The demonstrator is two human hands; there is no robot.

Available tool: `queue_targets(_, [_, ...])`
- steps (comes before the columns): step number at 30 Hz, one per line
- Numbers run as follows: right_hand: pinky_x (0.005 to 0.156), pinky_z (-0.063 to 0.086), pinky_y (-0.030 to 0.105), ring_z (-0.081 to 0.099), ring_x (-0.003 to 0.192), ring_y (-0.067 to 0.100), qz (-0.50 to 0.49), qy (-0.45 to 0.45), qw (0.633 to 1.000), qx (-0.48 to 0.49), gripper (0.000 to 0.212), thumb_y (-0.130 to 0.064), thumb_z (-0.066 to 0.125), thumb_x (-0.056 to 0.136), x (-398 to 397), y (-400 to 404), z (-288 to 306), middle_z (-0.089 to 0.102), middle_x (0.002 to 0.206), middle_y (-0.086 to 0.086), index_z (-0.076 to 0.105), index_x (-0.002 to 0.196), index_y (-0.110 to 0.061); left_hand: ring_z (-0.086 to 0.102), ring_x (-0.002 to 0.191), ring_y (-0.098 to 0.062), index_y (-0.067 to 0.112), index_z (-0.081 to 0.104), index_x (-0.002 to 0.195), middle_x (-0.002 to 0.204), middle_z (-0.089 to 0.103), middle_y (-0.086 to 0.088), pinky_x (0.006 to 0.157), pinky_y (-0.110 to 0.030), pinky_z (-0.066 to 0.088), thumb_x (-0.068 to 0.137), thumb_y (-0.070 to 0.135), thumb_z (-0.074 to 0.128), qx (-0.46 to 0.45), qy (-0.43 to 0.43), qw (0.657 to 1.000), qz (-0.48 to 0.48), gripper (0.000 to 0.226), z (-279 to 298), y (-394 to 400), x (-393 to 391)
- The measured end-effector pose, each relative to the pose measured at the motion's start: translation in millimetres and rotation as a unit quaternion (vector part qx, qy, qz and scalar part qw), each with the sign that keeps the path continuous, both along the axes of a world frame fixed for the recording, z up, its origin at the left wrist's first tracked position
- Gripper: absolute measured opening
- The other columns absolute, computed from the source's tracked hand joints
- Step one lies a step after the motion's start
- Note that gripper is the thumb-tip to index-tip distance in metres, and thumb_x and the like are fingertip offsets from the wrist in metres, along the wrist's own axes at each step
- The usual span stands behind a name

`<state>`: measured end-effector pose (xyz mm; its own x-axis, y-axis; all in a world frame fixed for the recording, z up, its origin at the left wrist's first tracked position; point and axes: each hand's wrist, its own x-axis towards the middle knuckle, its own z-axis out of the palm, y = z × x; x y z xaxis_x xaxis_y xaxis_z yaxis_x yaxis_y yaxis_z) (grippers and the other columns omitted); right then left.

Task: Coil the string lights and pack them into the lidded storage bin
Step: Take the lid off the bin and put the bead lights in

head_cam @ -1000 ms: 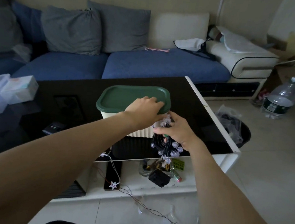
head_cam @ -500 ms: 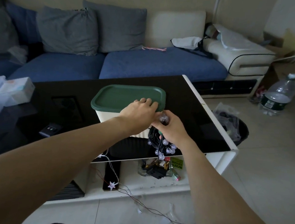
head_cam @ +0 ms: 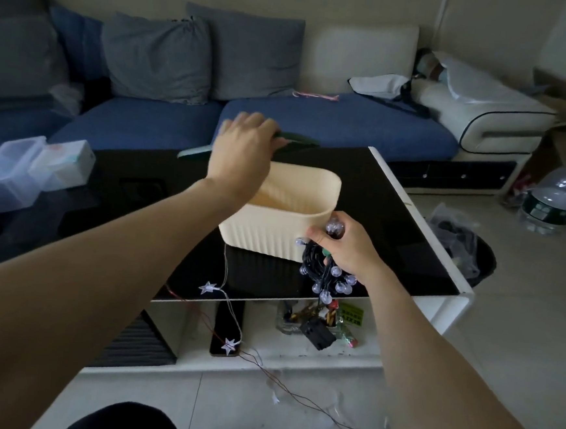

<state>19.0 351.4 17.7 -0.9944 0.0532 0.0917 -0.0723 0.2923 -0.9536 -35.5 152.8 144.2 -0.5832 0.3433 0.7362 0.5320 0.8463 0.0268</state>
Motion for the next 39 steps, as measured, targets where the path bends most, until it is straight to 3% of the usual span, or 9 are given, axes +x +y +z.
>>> queue_targets(9, [0.057,0.056,0.026,0.067,0.069,0.029,-0.008,-0.001,1.0,0.01,0.035,-0.033,0.075,0.09,-2,0,-3,0.067,0.119,0.001,0.062,0.119,-0.016,0.059,0.1,-0.034,-0.002,0.064,0.109,0.113,0.059,-0.019,0.089,-0.048,0.05,0.097,0.015,0.051,0.175,-0.125,0.962,0.168,0.024,-16,-77,-7])
queue_targets(18, [0.061,0.057,0.026,0.071,0.079,0.038,-0.018,-0.002,0.999,0.031,0.037,-0.033,0.074,0.09,-3,-1,0,0.07,0.114,-0.004,0.064,0.121,-0.017,0.072,0.087,-0.023,0.002,0.051,0.129,0.121,0.065,-0.016,0.054,-0.024,0.055,0.097,0.012,0.052,0.63,-0.303,0.679,0.224,0.033,-70,-127,-21])
queue_targets(21, [0.07,0.059,0.034,0.072,0.081,0.036,-0.023,-0.002,0.999,0.029,0.035,-0.034,0.075,0.089,-3,-4,1,0.071,0.109,-0.007,0.066,0.118,-0.018,0.058,0.121,-0.02,0.015,0.034,0.149,0.146,0.047,-0.005,0.052,-0.017,0.042,0.101,0.014,0.045,0.565,-0.411,0.679,0.226,0.048,-87,-129,-16])
queue_targets(23, [0.084,0.06,0.043,0.072,0.09,0.024,-0.026,-0.002,0.999,0.034,0.036,-0.038,0.077,0.087,-4,-4,1,0.072,0.108,-0.009,0.067,0.116,-0.019,0.057,0.118,-0.017,0.023,0.024,0.154,0.151,0.04,-0.001,0.048,-0.022,0.036,0.103,0.017,0.041,0.351,-0.463,0.761,0.288,0.054,-101,-134,-21])
queue_targets(25, [0.089,0.058,0.049,0.07,0.094,0.018,-0.032,-0.007,0.999,0.041,0.039,-0.04,0.078,0.085,-4,-5,1,0.072,0.107,-0.01,0.067,0.116,-0.02,0.064,0.089,-0.016,0.008,0.035,0.148,0.14,0.052,-0.01,0.045,-0.02,0.046,0.103,0.014,0.043,0.561,-0.467,0.653,0.201,0.047,-103,-136,-24])
queue_targets(27, [0.088,0.058,0.045,0.07,0.097,0.016,-0.041,-0.011,0.998,0.048,0.042,-0.041,0.079,0.083,-5,-6,2,0.072,0.107,-0.009,0.066,0.116,-0.019,0.059,0.067,-0.017,-0.003,0.046,0.136,0.107,0.064,-0.012,0.04,-0.019,0.05,0.101,0.009,0.046,0.573,-0.484,0.637,0.181,0.037,-103,-133,-18])
queue_targets(30, [0.08,0.052,0.027,0.066,0.102,0.014,-0.071,-0.023,0.995,0.07,0.054,-0.044,0.083,0.077,-1,-8,10,0.067,0.112,-0.006,0.06,0.119,-0.018,0.057,0.065,-0.024,-0.005,0.05,0.133,0.081,0.057,-0.012,0.051,-0.027,0.05,0.095,0.008,0.048,0.499,-0.476,0.684,0.24,0.041,-100,-122,-11])
queue_targets(34, [0.075,0.054,0.03,0.07,0.09,0.018,-0.101,-0.063,0.989,0.086,0.058,-0.053,0.087,0.069,12,-9,28,0.07,0.1,0.0,0.061,0.104,-0.015,0.05,0.105,-0.023,0.025,0.041,0.146,0.141,0.037,-0.009,0.087,-0.029,0.046,0.087,0.008,0.053,0.378,-0.377,0.834,0.141,0.062,-82,-93,12])
queue_targets(39, [0.069,0.056,0.029,0.07,0.066,0.017,-0.008,-0.181,0.978,0.108,0.053,-0.048,0.089,0.065,36,-10,53,0.077,0.074,0.006,0.071,0.095,-0.009,0.048,0.08,0.0,0.026,0.051,0.138,0.148,0.024,-0.004,0.055,-0.003,0.041,0.089,0.003,0.054,0.341,-0.416,0.843,-0.01,0.054,-78,-58,35])
